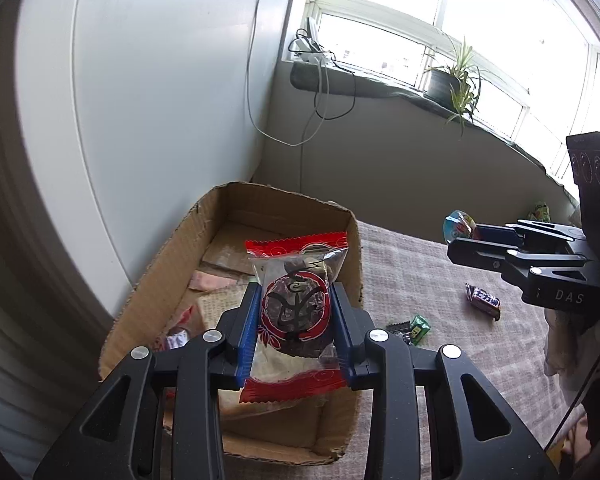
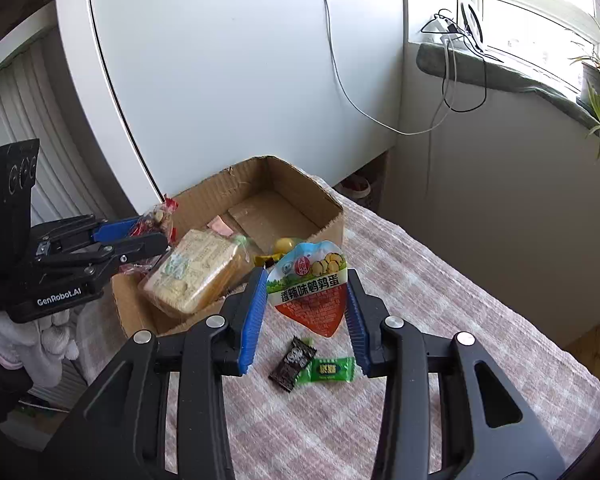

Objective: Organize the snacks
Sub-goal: 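Carry the candy bag and heart-shaped packet over the cardboard box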

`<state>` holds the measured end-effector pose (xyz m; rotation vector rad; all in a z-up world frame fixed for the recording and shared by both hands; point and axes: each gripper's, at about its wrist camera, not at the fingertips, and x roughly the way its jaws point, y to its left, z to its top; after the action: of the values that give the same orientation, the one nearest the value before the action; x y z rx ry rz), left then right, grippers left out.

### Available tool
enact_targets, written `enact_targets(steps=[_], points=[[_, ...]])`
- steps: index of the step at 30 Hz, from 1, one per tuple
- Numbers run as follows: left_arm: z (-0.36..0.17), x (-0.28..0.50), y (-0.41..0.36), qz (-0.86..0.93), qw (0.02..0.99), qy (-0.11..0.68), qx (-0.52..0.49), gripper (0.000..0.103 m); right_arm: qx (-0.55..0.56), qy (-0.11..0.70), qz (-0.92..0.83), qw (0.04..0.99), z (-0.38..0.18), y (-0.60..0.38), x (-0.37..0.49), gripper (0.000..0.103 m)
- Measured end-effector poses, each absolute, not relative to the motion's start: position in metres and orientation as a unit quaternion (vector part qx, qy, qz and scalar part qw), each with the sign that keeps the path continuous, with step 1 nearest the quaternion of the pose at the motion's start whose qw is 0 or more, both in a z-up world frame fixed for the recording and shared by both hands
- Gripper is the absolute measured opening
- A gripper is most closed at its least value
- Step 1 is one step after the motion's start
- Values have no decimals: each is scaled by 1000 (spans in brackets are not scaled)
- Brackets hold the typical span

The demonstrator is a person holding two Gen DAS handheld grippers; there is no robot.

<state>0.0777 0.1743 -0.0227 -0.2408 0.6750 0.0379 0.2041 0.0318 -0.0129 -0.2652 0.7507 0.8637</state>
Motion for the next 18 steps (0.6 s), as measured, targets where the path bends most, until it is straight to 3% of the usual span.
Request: enact_targets(steps=[18], points=[[-35, 72, 199, 35, 933, 337, -123, 32, -139, 385, 441, 799, -42, 126, 244, 40]])
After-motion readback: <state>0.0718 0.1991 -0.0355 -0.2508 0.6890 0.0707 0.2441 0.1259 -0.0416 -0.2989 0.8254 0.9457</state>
